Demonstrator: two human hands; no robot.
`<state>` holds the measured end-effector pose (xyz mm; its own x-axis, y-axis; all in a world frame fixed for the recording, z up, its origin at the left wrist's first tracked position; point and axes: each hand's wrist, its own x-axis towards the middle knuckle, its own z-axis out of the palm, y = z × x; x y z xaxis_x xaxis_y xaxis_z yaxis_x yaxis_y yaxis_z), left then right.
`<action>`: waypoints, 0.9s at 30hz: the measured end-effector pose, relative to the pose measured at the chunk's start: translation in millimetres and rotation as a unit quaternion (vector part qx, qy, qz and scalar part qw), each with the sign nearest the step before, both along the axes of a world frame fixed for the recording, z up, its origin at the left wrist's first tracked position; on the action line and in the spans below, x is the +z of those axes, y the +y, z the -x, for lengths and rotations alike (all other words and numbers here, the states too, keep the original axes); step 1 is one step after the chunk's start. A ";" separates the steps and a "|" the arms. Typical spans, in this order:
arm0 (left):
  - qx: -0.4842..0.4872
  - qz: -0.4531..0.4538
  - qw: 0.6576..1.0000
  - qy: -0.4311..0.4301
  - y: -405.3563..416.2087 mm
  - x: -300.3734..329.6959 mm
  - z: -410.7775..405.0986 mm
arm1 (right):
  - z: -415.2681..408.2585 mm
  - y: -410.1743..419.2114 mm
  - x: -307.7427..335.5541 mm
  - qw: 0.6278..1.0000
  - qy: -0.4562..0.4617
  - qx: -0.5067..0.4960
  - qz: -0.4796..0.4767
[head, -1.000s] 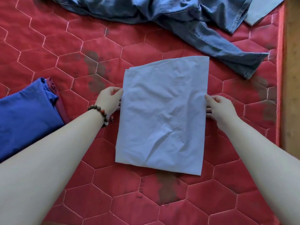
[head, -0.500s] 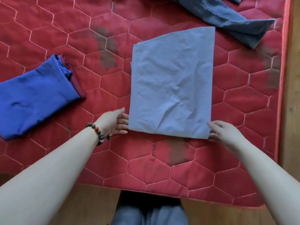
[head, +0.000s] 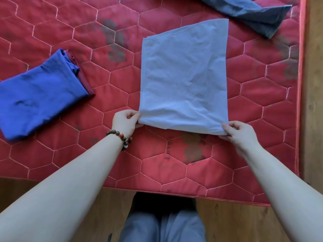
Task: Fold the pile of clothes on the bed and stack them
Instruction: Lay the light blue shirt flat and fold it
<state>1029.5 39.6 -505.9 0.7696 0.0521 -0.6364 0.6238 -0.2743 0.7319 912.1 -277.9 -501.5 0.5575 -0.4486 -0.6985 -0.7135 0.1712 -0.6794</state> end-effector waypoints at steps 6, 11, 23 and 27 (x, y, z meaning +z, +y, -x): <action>0.011 0.049 0.998 0.035 4.4 -0.9 21.0 | 9.5 6.6 4.0 0.999 -0.012 -0.020 -0.034; -0.008 0.017 1.000 0.010 7.1 2.7 5.3 | 4.5 0.4 9.5 0.998 -0.044 -0.012 0.041; -0.098 -0.111 0.989 -0.021 6.4 6.3 -12.7 | -19.3 -1.0 -0.9 0.984 0.065 0.029 0.164; -0.133 -0.110 0.985 0.030 -14.7 4.8 -27.8 | -45.5 14.3 -4.4 0.970 0.095 0.113 0.191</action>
<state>1057.3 24.9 -501.1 0.7359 -0.0058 -0.6771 0.5484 -0.5814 0.6010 957.6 -263.6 -505.9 0.5491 -0.5770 -0.6046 -0.8221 -0.2428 -0.5149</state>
